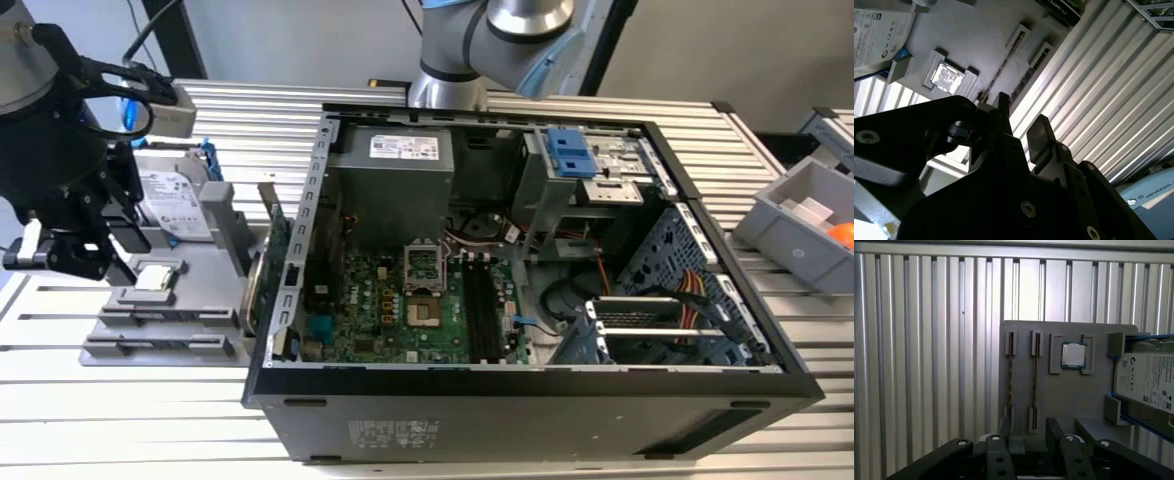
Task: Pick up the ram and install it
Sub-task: 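Pick up the ram and move it above insertion slot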
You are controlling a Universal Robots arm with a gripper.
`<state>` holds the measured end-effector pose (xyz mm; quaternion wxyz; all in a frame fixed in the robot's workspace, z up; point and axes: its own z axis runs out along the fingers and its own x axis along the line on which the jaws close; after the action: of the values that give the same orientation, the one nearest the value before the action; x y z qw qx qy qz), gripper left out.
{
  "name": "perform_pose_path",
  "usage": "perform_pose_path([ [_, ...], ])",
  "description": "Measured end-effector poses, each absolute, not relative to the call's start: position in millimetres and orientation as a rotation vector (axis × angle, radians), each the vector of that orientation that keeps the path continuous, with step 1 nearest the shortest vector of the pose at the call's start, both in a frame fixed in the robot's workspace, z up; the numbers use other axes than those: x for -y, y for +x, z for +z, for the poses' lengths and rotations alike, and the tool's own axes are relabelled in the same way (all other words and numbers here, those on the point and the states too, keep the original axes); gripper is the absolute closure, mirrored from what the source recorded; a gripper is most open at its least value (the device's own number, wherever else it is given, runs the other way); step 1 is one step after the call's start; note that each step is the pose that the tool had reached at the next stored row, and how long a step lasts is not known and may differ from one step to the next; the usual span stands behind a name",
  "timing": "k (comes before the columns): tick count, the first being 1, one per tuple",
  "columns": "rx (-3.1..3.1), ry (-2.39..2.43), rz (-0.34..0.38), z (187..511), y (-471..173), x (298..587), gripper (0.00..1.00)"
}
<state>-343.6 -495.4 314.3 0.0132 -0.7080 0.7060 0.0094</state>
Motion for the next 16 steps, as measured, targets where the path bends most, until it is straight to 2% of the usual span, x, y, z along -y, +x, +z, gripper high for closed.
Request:
perform_pose_path([
  [16,-2.198,-2.208,0.029,300.8,-343.6,495.4,0.0],
])
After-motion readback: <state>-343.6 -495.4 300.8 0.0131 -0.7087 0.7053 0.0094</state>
